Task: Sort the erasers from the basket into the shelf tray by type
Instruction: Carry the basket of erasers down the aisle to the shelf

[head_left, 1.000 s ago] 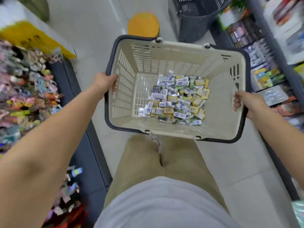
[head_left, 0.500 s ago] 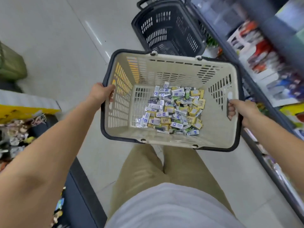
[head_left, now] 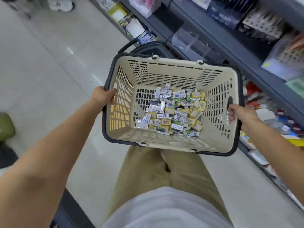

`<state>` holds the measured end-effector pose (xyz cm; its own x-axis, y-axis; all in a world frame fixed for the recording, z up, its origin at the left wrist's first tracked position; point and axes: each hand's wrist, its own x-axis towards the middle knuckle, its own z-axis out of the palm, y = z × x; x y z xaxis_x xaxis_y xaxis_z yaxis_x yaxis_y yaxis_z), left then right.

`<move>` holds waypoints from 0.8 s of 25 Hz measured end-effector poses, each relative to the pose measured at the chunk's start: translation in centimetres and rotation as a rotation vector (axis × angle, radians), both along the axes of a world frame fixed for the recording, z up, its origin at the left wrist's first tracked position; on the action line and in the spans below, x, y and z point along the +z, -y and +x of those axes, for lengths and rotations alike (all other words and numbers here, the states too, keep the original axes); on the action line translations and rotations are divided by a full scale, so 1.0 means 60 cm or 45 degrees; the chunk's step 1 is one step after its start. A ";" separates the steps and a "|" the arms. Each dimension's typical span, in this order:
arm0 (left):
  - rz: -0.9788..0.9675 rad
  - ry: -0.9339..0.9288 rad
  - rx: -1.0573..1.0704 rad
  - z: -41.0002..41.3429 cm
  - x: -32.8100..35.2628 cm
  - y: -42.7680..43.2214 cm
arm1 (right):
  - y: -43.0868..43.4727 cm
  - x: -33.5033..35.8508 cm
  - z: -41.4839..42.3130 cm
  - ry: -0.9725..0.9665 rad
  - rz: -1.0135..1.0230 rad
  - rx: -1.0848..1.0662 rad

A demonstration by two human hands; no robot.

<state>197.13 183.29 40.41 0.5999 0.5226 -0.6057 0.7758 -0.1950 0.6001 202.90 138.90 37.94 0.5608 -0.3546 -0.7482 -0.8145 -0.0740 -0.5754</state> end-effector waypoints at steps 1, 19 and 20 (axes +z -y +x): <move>0.011 -0.003 -0.021 0.033 0.003 -0.009 | -0.007 -0.003 0.017 -0.008 0.001 -0.044; 0.103 -0.113 -0.366 0.417 0.000 -0.115 | -0.124 -0.057 0.158 -0.132 0.082 -0.408; 0.121 -0.134 -0.415 0.443 -0.009 -0.125 | -0.142 -0.065 0.154 -0.144 0.067 -0.456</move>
